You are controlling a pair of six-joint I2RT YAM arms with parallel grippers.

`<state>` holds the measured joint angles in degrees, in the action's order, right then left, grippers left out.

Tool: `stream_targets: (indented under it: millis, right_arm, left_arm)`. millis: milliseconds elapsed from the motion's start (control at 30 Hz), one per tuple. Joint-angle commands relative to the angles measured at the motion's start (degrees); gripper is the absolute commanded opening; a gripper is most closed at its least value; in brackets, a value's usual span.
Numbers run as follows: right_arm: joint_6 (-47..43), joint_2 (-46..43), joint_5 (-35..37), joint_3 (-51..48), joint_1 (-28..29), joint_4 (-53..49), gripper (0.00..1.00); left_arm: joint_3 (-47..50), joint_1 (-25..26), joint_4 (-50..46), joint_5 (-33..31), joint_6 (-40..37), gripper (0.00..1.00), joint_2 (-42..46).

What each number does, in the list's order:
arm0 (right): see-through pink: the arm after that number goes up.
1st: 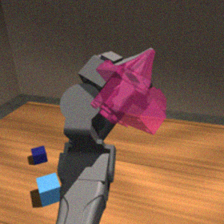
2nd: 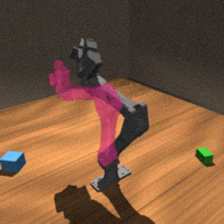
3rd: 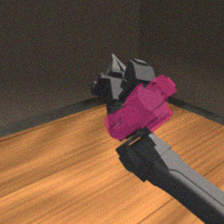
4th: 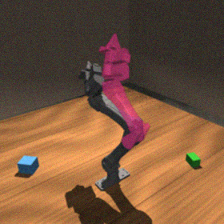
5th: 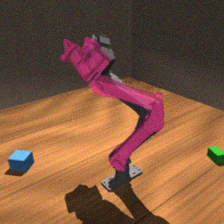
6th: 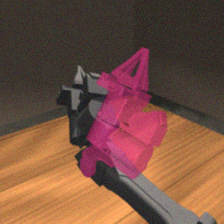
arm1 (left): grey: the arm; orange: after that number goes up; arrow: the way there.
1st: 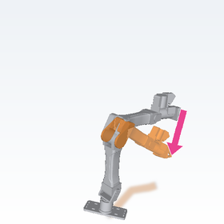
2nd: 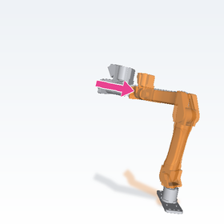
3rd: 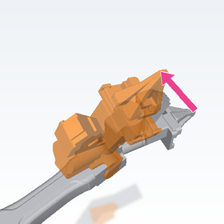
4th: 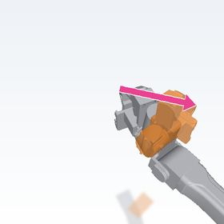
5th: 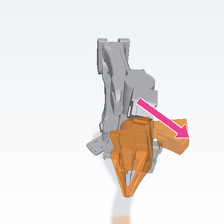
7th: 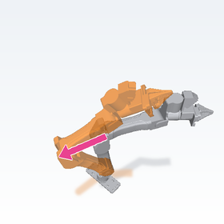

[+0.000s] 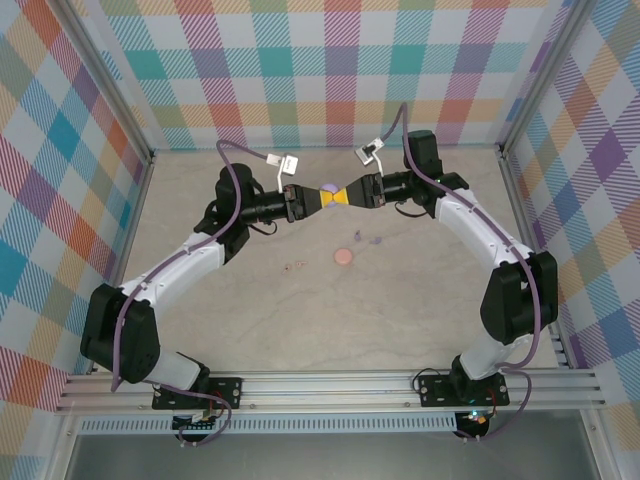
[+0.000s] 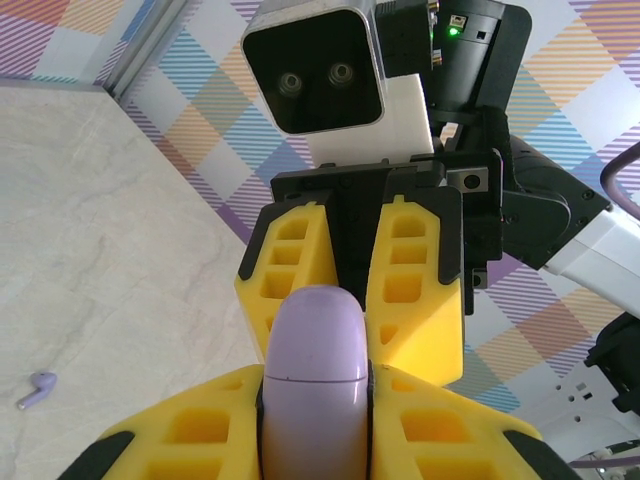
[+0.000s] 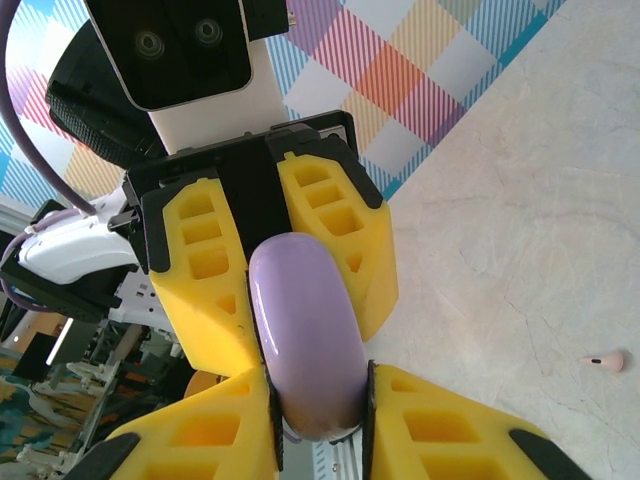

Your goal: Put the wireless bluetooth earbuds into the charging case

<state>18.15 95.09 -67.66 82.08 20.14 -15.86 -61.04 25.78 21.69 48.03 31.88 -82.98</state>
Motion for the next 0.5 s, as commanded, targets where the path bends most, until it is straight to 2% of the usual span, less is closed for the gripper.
stream_targets:
  millis: [0,167,467]
  right_arm:
    - [-1.67,-0.78,2.34,1.41,0.60,-1.05,0.22]
    - [-2.06,-0.78,3.23,1.67,0.60,-1.96,0.22]
    - [-3.45,-0.52,4.37,2.29,0.62,-4.55,0.22]
  left_arm:
    - [-2.07,0.56,-1.06,0.49,-2.74,0.18,2.59]
    - [-2.16,0.59,-2.50,0.21,-3.39,0.28,3.33]
    - [-2.99,0.58,-4.02,-0.18,-3.54,0.32,2.95]
